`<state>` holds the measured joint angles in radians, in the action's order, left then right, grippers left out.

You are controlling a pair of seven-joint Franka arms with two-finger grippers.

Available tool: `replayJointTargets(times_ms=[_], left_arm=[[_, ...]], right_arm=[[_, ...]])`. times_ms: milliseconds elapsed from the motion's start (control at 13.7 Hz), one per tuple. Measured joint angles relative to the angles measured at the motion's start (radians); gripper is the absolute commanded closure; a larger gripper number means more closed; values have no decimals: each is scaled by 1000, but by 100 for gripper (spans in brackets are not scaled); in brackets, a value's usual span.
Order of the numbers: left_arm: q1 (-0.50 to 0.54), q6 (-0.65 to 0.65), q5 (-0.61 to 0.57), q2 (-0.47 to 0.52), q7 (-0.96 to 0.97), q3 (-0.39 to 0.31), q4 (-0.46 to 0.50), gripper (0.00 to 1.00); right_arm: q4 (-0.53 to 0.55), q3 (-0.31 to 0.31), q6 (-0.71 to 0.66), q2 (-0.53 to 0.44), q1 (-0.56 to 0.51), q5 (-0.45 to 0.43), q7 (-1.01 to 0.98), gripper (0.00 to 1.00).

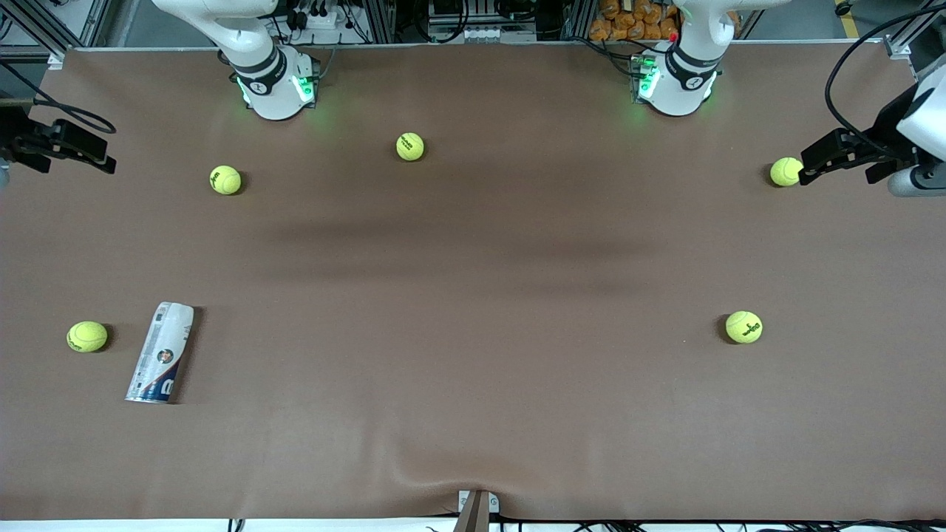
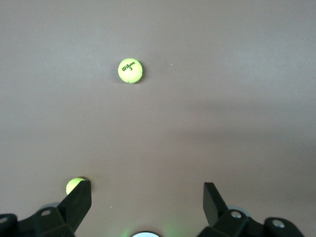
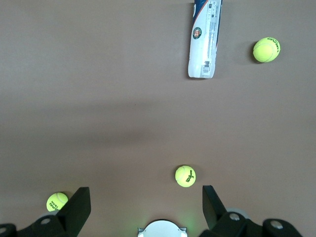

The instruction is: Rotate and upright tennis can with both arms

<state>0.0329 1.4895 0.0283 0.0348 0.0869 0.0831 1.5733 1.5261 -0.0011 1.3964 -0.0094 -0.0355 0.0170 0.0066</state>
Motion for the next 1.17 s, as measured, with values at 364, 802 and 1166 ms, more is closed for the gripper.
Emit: replayJointTargets(times_ms=[364, 802, 1166], left_arm=[[11, -2, 12, -5, 0, -2, 1, 0], [12, -2, 12, -6, 0, -2, 0, 0], [12, -2, 12, -6, 0, -2, 0, 0]], right_arm=[[31, -12, 194, 207, -61, -2, 1, 0], [29, -14, 474, 427, -109, -13, -10, 0], [26, -16, 713, 605, -118, -116, -32, 0]])
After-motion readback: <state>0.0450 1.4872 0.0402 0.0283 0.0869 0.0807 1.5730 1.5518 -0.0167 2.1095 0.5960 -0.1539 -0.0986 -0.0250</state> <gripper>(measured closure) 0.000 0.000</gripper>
